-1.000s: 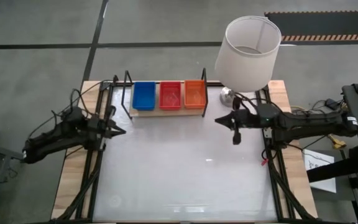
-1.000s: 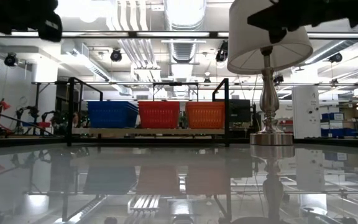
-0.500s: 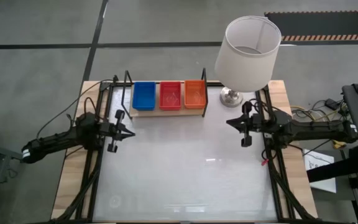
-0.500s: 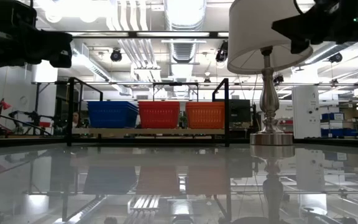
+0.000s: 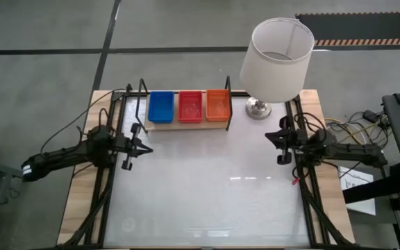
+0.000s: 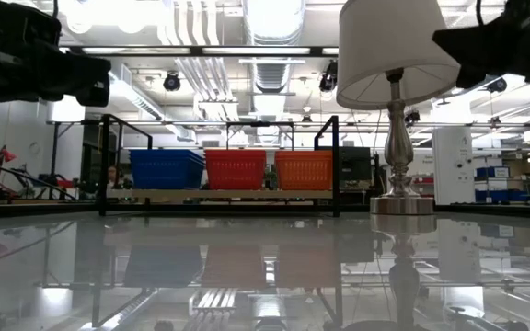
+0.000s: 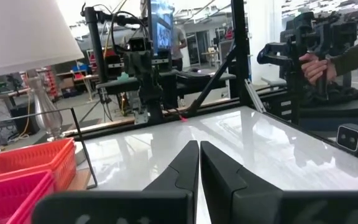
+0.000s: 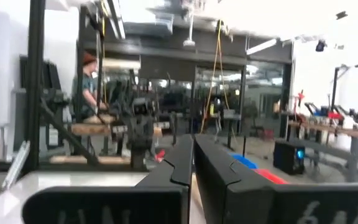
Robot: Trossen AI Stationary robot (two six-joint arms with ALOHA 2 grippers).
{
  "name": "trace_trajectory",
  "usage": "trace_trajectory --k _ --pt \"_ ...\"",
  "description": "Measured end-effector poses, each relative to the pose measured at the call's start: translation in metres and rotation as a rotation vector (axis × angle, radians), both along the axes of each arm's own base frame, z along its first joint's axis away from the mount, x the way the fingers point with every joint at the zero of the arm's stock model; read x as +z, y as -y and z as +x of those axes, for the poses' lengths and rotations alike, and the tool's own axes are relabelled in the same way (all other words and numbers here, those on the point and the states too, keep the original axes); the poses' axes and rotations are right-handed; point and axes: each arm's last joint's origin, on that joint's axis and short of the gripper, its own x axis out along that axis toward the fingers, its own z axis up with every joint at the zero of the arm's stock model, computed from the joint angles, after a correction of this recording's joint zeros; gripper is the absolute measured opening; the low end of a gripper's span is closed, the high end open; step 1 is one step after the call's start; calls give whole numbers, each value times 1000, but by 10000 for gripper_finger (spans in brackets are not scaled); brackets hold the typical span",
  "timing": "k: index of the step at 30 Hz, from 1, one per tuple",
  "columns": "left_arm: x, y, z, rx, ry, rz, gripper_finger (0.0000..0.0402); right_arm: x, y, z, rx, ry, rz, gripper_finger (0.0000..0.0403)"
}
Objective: Stack baskets on shelf by color
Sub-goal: Return to Home Position
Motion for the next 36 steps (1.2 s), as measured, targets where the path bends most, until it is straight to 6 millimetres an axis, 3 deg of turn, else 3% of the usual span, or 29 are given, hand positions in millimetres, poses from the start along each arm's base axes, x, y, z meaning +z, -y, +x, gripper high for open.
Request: trace_trajectory --k 10,21,36 --pt "-3 -1 2 0 -28 -10 0 1 0 -6 -17 20 -57 9" --pt "-4 -1 2 0 -35 -12 0 -6 0 0 43 -48 159 9" --pt "-4 -1 2 0 -38 -14 0 -9 0 3 37 -79 146 9"
